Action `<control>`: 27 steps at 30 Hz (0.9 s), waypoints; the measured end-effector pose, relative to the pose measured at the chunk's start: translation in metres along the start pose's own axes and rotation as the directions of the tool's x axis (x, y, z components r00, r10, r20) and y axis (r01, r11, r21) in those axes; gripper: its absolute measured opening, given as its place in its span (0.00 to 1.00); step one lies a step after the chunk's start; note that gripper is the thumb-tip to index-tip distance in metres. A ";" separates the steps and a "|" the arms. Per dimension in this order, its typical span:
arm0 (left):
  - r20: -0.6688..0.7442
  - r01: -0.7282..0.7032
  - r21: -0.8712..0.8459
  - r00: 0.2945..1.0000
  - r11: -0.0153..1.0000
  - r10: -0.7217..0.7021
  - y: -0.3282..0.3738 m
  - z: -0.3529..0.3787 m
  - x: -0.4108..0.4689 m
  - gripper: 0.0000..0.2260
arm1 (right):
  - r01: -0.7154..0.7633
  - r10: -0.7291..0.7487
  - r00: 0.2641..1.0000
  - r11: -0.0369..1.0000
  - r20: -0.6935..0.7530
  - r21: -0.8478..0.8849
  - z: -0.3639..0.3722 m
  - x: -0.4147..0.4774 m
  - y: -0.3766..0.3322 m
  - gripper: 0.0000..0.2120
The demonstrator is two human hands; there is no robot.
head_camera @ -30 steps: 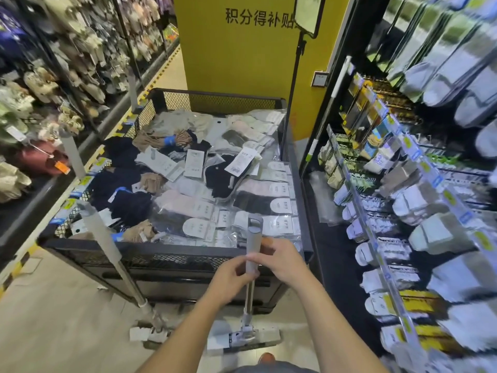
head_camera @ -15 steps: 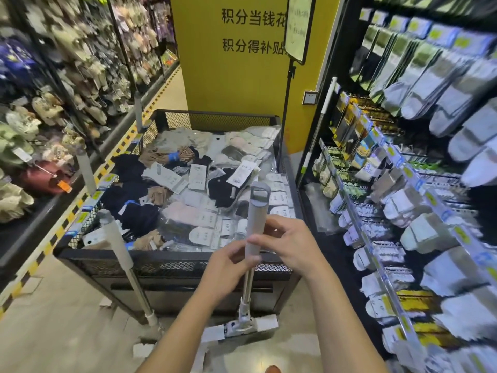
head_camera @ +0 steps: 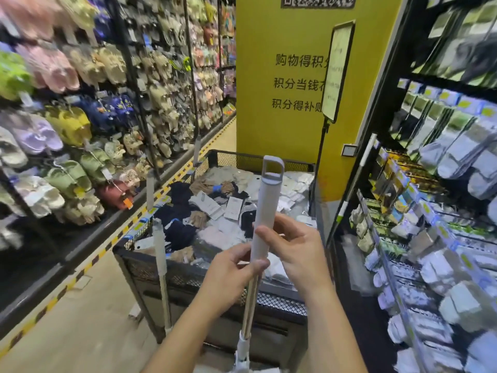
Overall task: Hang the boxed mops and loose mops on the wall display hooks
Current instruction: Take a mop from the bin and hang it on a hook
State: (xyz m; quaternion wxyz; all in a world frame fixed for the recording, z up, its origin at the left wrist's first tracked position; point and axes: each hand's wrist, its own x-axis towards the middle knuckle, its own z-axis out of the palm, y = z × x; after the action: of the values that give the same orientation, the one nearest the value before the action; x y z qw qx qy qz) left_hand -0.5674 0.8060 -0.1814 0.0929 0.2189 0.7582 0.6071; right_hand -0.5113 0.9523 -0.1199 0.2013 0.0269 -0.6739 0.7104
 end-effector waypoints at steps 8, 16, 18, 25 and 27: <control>-0.209 0.007 0.044 0.978 0.999 0.002 0.055 -0.016 -0.056 0.11 | 0.017 -0.038 0.967 0.996 0.251 0.085 0.021 -0.009 -0.033 0.15; -0.432 0.046 -0.043 0.900 0.998 -0.060 0.076 -0.063 -0.153 0.11 | 0.013 -0.061 0.878 0.995 0.475 0.103 0.103 -0.049 -0.059 0.15; -0.480 0.058 -0.070 0.873 0.996 -0.085 0.076 -0.079 -0.180 0.10 | 0.006 -0.069 0.853 0.992 0.517 0.122 0.131 -0.063 -0.066 0.15; -0.645 0.127 -0.042 0.754 0.991 -0.124 0.067 -0.154 -0.282 0.11 | -0.005 -0.093 0.762 0.989 0.641 0.149 0.238 -0.124 -0.083 0.16; -0.680 0.158 -0.016 0.723 0.987 -0.127 0.064 -0.179 -0.310 0.11 | -0.020 -0.078 0.736 0.990 0.673 0.136 0.271 -0.141 -0.087 0.20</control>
State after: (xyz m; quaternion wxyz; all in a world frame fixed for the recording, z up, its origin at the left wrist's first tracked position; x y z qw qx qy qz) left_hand -0.3509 0.5213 -0.1149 -0.1483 -0.0743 0.7673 0.6195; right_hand -0.4165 0.6559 -0.0564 -0.0485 0.3069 -0.6510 0.6926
